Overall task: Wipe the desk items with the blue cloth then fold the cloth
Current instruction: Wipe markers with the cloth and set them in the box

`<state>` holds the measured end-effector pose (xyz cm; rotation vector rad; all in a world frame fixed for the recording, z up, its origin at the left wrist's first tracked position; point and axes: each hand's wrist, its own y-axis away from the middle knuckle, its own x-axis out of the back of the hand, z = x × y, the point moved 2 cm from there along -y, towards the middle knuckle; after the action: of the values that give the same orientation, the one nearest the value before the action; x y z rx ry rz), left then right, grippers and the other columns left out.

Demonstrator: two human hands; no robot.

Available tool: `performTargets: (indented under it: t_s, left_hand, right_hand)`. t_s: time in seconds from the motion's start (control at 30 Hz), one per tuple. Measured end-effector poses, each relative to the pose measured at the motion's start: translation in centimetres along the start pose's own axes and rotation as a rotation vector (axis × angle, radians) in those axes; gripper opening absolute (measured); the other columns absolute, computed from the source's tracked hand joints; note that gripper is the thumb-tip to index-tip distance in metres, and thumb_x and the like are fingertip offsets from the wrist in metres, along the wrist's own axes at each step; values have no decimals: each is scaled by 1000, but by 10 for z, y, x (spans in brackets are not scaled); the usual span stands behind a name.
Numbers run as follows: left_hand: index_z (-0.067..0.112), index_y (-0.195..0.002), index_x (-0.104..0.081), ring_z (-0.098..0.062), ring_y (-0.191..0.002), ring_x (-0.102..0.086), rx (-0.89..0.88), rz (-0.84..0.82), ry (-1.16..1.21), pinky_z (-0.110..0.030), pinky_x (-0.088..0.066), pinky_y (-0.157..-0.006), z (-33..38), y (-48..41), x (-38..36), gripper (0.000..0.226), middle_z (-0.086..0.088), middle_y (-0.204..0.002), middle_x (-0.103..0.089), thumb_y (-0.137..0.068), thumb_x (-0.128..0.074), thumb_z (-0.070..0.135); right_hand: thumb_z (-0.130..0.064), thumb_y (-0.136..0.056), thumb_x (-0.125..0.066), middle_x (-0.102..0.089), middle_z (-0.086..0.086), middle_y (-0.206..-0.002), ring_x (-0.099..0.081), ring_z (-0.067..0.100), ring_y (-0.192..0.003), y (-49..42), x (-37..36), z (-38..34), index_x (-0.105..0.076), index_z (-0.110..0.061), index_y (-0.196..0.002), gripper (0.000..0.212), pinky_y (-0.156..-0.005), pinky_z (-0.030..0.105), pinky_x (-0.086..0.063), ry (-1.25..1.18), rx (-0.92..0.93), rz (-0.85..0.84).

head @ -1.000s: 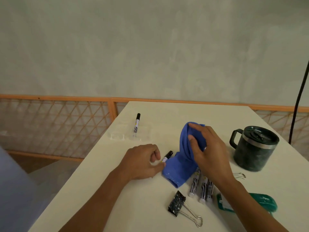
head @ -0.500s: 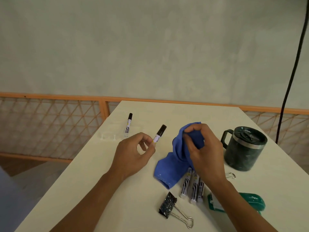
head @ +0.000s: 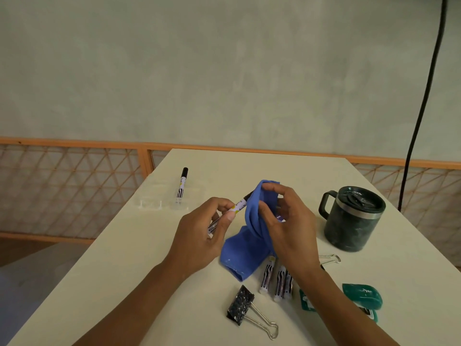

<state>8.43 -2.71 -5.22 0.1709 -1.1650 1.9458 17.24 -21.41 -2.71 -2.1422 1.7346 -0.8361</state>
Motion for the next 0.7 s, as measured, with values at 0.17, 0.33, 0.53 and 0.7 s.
performTargets:
  t_s: [0.17, 0.33, 0.53, 0.7]
  left_hand:
    - [20, -120, -69, -14, -74, -57, -140, 28, -116, -37, -50, -61, -1, -3, 4, 17, 17, -94, -63, -110, -58, 30]
    - [21, -119, -69, -13, -75, -59, -147, 23, -125, -35, -50, -61, 0, -2, 1, 20, 19, -95, -63, -110, -58, 34]
    - [21, -117, -69, -9, -72, -57, -156, 37, -175, -20, -44, -64, 4, 0, -1, 18, 18, -93, -66, -108, -62, 34]
    - [20, -115, -71, -12, -68, -51, -226, 80, -220, -28, -44, -59, 8, -1, -2, 13, 21, -90, -62, -106, -68, 28]
  right_hand:
    - [-24, -101, -72, -77, -22, -109, -75, 2, -100, 1, -3, -2, -70, -39, -123, 26, -87, 26, -61, -134, -56, 21]
    - [-19, -104, -67, -79, -22, -102, -75, 1, -97, -6, 3, 1, -77, -29, -118, 20, -86, 23, -61, -125, -69, 57]
    - [-22, -94, -80, -75, -31, -106, -74, -1, -98, -2, -1, 1, -73, -38, -117, 28, -84, 14, -57, -125, -55, 34]
    - [-17, -98, -75, -80, -18, -98, -77, 5, -91, -7, 4, 3, -78, -28, -109, 16, -85, 29, -63, -150, -82, 114]
